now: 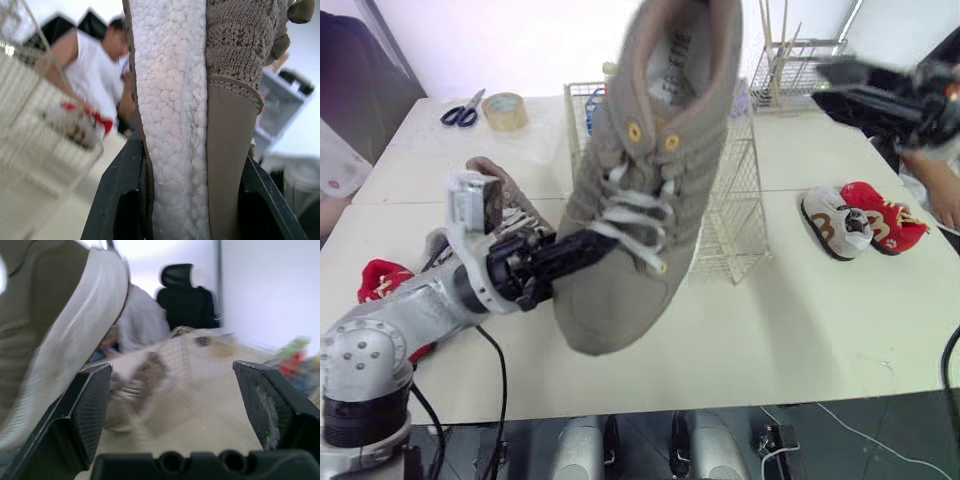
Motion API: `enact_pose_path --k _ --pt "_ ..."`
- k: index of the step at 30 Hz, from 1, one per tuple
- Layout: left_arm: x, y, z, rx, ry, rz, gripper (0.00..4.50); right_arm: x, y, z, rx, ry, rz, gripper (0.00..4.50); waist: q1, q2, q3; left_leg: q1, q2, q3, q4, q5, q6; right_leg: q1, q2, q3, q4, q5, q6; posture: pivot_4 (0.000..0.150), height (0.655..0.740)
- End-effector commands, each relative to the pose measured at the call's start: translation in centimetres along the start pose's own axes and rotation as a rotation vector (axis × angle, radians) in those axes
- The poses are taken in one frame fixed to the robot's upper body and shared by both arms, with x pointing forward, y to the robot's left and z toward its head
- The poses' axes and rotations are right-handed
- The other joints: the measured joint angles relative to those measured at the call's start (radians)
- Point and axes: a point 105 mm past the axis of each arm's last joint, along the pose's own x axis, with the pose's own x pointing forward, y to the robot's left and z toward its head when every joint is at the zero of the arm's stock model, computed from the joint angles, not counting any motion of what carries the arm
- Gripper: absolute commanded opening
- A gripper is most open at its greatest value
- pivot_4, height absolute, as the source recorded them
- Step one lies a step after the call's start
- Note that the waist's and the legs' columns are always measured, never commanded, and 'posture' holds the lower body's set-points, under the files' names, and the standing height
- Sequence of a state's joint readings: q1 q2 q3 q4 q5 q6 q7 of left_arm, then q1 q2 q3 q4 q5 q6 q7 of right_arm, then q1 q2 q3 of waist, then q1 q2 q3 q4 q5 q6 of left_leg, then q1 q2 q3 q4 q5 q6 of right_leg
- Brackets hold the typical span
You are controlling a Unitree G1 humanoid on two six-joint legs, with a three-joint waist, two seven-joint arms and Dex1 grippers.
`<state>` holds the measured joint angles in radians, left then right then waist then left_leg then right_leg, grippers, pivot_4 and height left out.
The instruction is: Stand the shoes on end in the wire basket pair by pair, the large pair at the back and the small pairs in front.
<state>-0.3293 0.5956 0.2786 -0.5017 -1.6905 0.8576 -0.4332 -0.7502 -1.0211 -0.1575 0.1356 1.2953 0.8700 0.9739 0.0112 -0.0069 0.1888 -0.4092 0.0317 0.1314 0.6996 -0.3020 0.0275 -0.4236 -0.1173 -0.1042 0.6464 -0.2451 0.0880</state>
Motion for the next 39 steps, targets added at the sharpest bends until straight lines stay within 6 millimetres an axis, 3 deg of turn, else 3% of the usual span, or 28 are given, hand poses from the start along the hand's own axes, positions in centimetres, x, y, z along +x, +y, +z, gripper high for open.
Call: enact_pose_path --k 1,12,29,32,36,39 --pt "0.7 -0.4 1.4 0.069 -0.032 -0.049 1.2 1.6 3.6 0.7 0.036 -0.046 0.126 4.16 -0.001 0.003 0.0 0.0 -0.001 0.001 0.0 0.0 0.0 -0.001 0.0 0.0 0.001 0.0 0.0 0.15 0.74" --pt "1.4 0.3 2.4 0.124 0.018 -0.103 1.2 5.0 5.9 -0.4 0.08 -0.021 0.249 4.16 0.002 -0.001 -0.001 -0.001 -0.001 0.001 0.0 0.0 0.001 -0.001 0.002 0.0 -0.001 0.0 0.0 0.15 0.74" --pt "2.8 1.7 1.2 0.163 0.058 -0.103 1.2 8.2 7.4 -0.6 0.134 -0.041 0.39 4.16 0.001 -0.001 -0.001 -0.001 0.0 0.001 0.0 0.0 0.001 -0.001 0.003 0.0 -0.001 0.0 0.001 0.15 0.74" --pt "2.8 1.8 1.1 0.168 0.059 -0.097 1.2 8.6 7.2 -0.7 0.135 -0.04 0.377 3.34 0.0 -0.001 -0.001 -0.001 0.0 0.001 0.0 0.0 0.001 -0.001 0.003 0.0 -0.001 0.0 0.001 0.15 0.74" --pt "2.8 1.9 1.0 0.174 0.058 -0.091 1.2 8.9 7.4 -0.6 0.126 -0.038 0.379 1.69 0.0 -0.001 -0.001 -0.001 0.0 0.001 0.0 0.0 0.001 -0.001 0.003 0.0 -0.001 0.0 0.001 0.15 0.74" --pt "2.7 2.2 1.0 0.179 0.061 -0.075 1.2 9.0 7.4 -0.1 0.095 -0.06 0.365 1.46 -0.001 -0.001 -0.001 -0.001 0.0 0.001 0.0 0.0 0.001 -0.001 0.003 0.0 -0.001 0.0 0.001 0.15 0.74"
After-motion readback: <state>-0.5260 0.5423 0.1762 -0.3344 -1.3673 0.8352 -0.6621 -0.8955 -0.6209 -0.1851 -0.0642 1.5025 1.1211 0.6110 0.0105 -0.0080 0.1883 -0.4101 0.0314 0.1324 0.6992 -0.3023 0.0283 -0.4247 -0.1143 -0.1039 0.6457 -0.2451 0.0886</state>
